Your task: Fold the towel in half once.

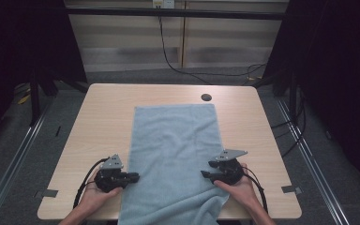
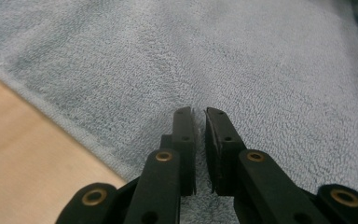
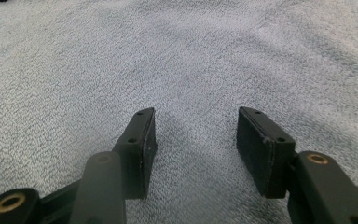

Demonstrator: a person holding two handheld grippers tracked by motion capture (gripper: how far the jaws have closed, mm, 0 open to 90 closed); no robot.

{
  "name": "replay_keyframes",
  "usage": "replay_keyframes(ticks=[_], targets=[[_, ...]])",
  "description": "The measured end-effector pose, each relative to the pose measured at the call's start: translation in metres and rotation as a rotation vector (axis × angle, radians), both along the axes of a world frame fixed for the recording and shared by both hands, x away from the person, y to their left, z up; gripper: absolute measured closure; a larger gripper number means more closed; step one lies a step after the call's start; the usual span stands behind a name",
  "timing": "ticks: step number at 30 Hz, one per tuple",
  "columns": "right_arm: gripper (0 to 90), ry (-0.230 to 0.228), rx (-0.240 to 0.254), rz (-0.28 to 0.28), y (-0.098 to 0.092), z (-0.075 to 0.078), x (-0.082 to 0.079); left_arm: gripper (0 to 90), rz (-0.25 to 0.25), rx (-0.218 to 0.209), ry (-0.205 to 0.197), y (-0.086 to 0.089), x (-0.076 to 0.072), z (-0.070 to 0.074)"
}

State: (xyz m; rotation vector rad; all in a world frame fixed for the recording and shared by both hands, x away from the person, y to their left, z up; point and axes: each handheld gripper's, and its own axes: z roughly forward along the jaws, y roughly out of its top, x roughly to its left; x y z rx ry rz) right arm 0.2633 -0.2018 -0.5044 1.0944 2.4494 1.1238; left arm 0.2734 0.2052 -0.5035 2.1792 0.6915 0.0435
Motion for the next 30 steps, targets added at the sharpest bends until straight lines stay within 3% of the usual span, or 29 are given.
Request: replay_keyframes(ticks=[3,5,9,14,18,23,25,27,28,30], targets=[[52.9,0.002,-0.006,0.000,0.003,0.001,-0.009,84.0,-0.008,-0.001,0.008,0.003,-0.008,0.000],[61.9,-0.007,-0.018,0.020,0.004,0.002,-0.016,84.2,-0.021,-0.004,0.017,0.004,-0.013,0.001],[79.6,0.008,0.021,0.050,0.002,0.001,-0.032,84.1,-0.060,-0.010,0.043,0.006,-0.025,0.001],[84.1,0.044,0.049,0.081,0.001,0.001,-0.053,74.2,-0.073,-0.025,0.041,0.005,-0.030,0.007],[84.0,0.060,0.043,0.106,0.002,0.003,-0.069,68.1,-0.038,-0.062,0.008,-0.002,-0.009,0.018],[83.1,0.077,0.046,0.120,0.003,0.004,-0.081,65.8,0.023,-0.038,-0.024,-0.019,0.029,0.020],[77.7,0.080,0.040,0.133,0.003,0.006,-0.085,64.8,0.039,-0.038,-0.012,-0.024,0.044,0.021],[73.7,0.060,0.051,0.120,0.000,0.009,-0.084,64.6,0.060,-0.042,-0.010,-0.027,0.056,0.019],[70.0,0.031,0.090,0.092,-0.007,0.015,-0.075,64.6,0.074,-0.038,-0.006,-0.028,0.060,0.018],[69.9,0.018,0.105,0.071,-0.010,0.017,-0.068,64.7,0.085,-0.027,-0.016,-0.031,0.067,0.015]])
